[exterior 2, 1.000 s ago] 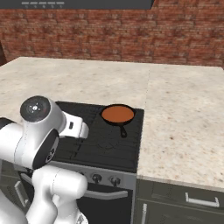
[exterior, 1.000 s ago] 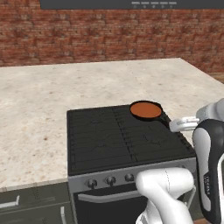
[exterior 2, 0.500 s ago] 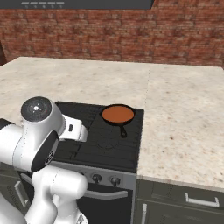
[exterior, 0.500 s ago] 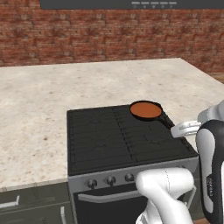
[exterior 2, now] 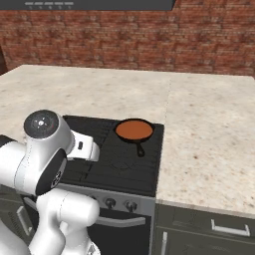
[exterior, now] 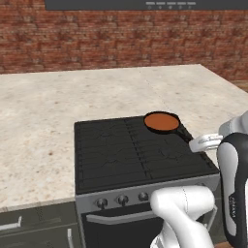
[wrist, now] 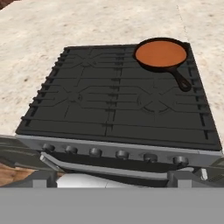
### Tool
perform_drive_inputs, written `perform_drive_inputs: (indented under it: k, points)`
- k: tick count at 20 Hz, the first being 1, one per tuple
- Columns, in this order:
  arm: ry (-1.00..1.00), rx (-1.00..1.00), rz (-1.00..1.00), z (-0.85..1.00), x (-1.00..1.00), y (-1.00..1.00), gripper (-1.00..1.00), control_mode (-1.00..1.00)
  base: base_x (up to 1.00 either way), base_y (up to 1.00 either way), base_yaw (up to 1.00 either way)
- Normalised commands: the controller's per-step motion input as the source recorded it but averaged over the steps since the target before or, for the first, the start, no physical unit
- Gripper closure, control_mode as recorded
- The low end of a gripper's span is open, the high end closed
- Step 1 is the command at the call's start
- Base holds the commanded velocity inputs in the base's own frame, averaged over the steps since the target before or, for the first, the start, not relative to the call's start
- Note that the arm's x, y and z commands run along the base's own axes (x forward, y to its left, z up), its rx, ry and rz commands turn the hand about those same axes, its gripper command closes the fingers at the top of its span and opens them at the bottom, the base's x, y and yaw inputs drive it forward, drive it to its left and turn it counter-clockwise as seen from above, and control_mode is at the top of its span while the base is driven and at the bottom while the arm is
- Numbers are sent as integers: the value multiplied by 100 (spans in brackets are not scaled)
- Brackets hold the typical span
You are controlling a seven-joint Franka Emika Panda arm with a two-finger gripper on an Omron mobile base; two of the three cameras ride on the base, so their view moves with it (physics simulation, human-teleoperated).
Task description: Retrieve the steak from the fridge and place it on the saucepan with marinade on the stove.
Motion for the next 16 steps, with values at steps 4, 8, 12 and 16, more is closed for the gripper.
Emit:
perform_drive_inputs:
  k: [4, 8, 12, 16]
  points:
    - [0, 0, 0, 0, 0, 0, -100, 100, -24, 0, 18]
    - [0, 0, 0, 0, 0, 0, -100, 100, -49, 0, 16]
    - [0, 0, 0, 0, 0, 0, -100, 100, -74, -3, 14]
    - [0, 0, 0, 0, 0, 0, -100, 100, -62, 0, 21]
